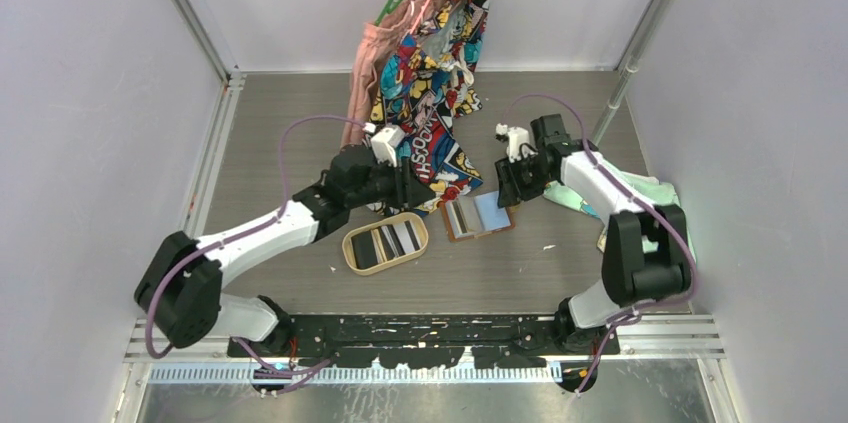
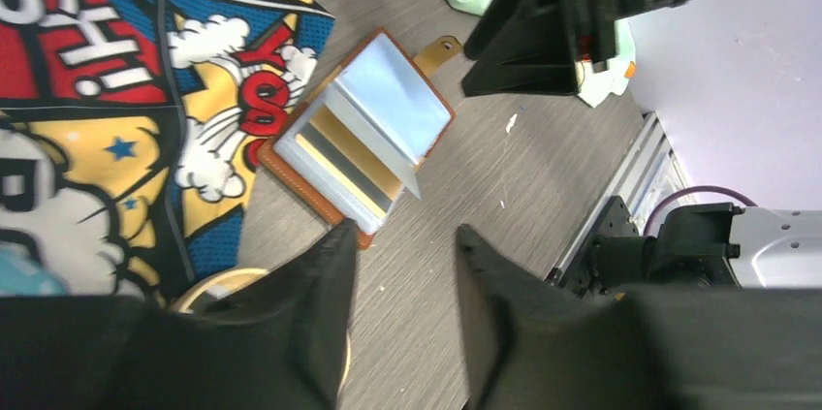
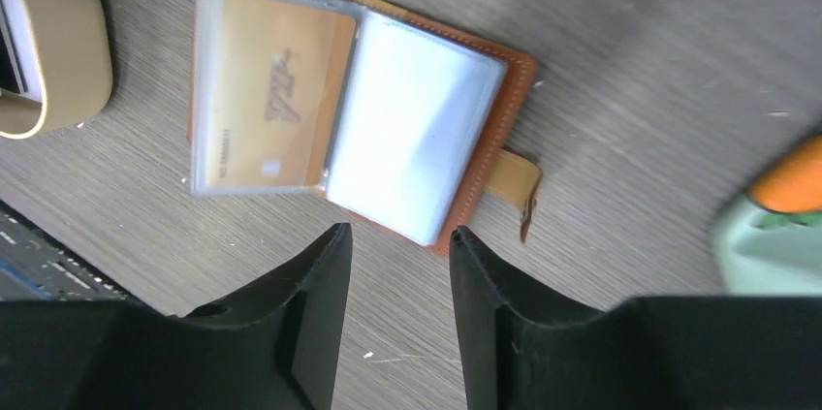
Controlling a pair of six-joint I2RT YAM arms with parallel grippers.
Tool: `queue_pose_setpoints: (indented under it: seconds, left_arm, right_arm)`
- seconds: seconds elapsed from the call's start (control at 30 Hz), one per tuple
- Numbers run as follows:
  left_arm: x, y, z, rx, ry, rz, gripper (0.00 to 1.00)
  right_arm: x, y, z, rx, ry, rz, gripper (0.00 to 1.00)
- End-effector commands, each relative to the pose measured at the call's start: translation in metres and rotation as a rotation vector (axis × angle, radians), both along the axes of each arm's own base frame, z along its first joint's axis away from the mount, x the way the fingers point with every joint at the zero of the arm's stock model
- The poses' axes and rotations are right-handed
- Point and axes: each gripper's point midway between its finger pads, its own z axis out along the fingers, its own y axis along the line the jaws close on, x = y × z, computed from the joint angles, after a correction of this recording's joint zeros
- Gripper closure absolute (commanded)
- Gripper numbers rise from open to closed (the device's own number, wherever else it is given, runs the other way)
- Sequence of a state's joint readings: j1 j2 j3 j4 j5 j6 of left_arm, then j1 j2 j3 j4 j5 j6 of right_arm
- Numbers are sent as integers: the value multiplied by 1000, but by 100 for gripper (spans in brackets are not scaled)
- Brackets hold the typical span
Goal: Put the credit cards into the card holder
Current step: Insert the credit card into the card holder.
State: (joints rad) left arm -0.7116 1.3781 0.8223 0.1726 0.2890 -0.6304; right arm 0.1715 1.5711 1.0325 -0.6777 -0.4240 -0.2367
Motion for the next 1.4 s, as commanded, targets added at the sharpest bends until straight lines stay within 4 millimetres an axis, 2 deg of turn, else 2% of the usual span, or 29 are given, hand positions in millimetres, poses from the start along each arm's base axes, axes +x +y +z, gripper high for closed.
queue_pose_setpoints:
  seconds: [0.0,0.07,0.13,0.2,0.33,0.5,0.63,0.73,0.87,0.93,1.03,1.07,1.13,1.23,1.37]
  left_arm:
    - [6,30,31,-12,-151,33,52]
    - [8,49,33,8,-177,101,32]
    - [9,66,31,23,-196,167,11]
    - [4,78,30,20,-203,188,6]
    - [-11,83,27,-15,-172,159,12]
    - [-30,82,9,-42,-81,123,24]
    - [-39,89,0,-14,-50,128,30]
    - [-43,98,-8,24,-28,157,33]
    - [-49,111,-21,68,10,196,34]
    - [-51,112,-27,76,27,202,35]
    - [-51,111,-34,70,54,207,38]
    - [-51,111,-39,72,69,216,40]
    - [-50,111,-45,75,96,231,45]
    - [-49,118,-56,117,137,275,47]
    - [-51,141,-69,203,169,368,47]
  right_arm:
    - [13,-4,42,-9,-229,68,53]
    - [7,13,50,85,-244,123,60]
    - [-1,30,47,140,-212,163,70]
    - [-6,45,36,159,-151,188,79]
    - [-4,69,11,172,-47,166,89]
    - [-11,94,-17,121,32,188,90]
    - [-12,94,-25,73,46,203,89]
    - [-8,89,-8,65,-13,236,87]
    - [-8,84,41,90,-168,342,80]
    - [-11,86,63,123,-253,396,71]
    - [-19,101,91,233,-352,469,43]
    - [-24,109,98,292,-348,498,38]
    - [-31,132,112,420,-264,497,37]
    - [-39,168,109,459,-144,479,43]
    - [-41,206,92,459,-88,392,42]
